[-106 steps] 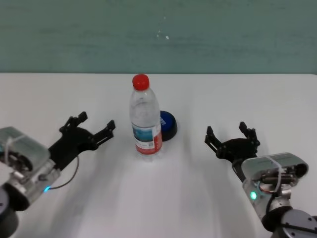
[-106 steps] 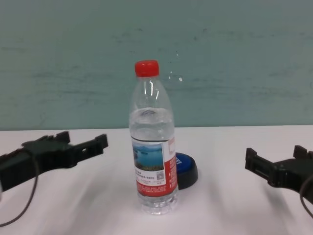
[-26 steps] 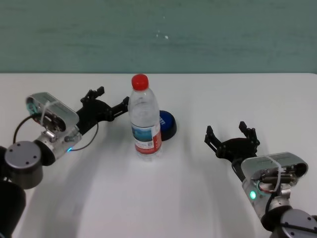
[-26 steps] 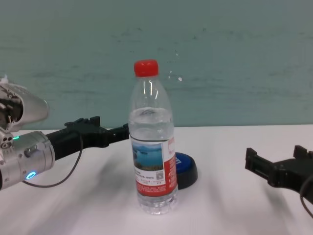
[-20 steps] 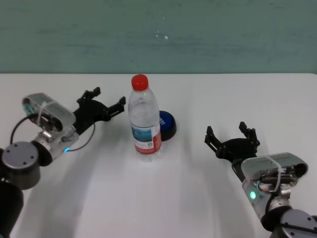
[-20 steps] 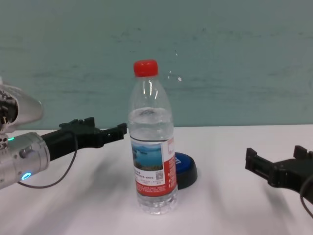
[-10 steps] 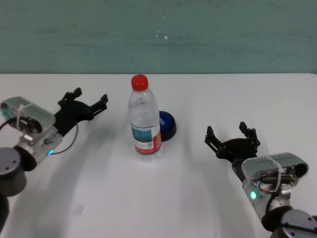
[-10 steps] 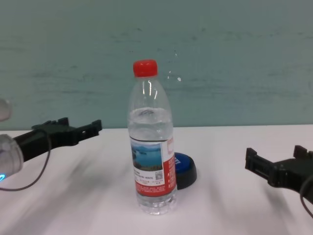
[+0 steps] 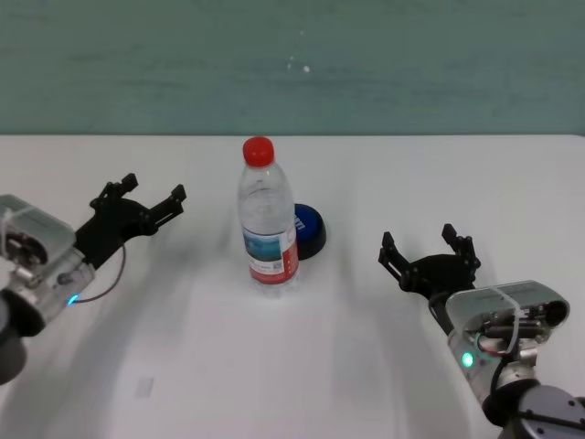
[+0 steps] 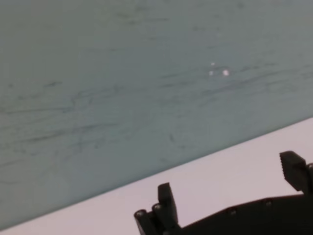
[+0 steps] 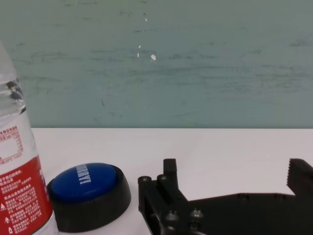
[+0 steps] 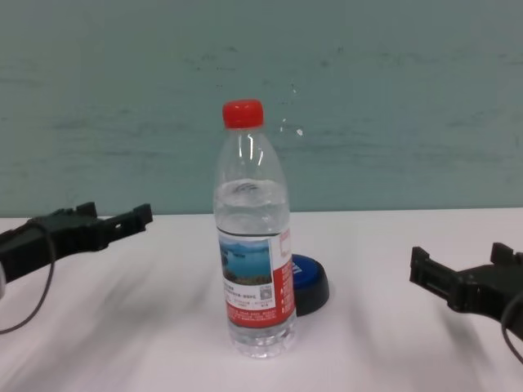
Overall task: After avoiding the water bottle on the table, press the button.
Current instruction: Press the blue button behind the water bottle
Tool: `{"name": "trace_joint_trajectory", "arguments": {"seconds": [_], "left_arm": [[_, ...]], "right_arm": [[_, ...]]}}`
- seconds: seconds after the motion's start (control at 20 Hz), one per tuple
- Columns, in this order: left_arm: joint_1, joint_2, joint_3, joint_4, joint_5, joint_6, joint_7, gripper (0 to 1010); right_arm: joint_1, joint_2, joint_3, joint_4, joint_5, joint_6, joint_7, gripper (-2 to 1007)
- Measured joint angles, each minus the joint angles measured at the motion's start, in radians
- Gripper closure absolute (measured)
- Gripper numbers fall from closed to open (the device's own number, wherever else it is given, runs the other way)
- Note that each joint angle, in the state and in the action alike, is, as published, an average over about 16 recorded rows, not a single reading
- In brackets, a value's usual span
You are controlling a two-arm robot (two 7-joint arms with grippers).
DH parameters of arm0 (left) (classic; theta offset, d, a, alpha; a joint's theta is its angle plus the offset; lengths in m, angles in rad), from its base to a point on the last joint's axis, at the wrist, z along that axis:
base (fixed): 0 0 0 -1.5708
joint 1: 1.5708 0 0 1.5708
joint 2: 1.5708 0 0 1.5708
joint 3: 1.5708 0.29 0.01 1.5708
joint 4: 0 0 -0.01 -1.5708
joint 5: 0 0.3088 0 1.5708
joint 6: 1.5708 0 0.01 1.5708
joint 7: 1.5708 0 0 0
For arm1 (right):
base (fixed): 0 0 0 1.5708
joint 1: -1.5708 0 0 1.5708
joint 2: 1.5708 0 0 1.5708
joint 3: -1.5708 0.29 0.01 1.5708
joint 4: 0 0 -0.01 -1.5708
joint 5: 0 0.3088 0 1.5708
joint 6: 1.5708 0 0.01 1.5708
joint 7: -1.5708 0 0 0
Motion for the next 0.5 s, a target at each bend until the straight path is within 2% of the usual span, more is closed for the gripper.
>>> {"name": "trace_joint_trajectory", "arguments": {"seconds": [0.3,0.5], "left_arm": [[0.075,0.031,-0.028,-0.096,-0.046,0.023,-0.007,10],[0.137,0.055,-0.050,-0.166,-0.068,0.040,0.006,10]], "right_arm": [[0.000,0.000,0.000,0.000,0.000,0.000,0.000,1],[0.000,0.000,0.000,0.000,0.000,0.000,0.000,1]]}}
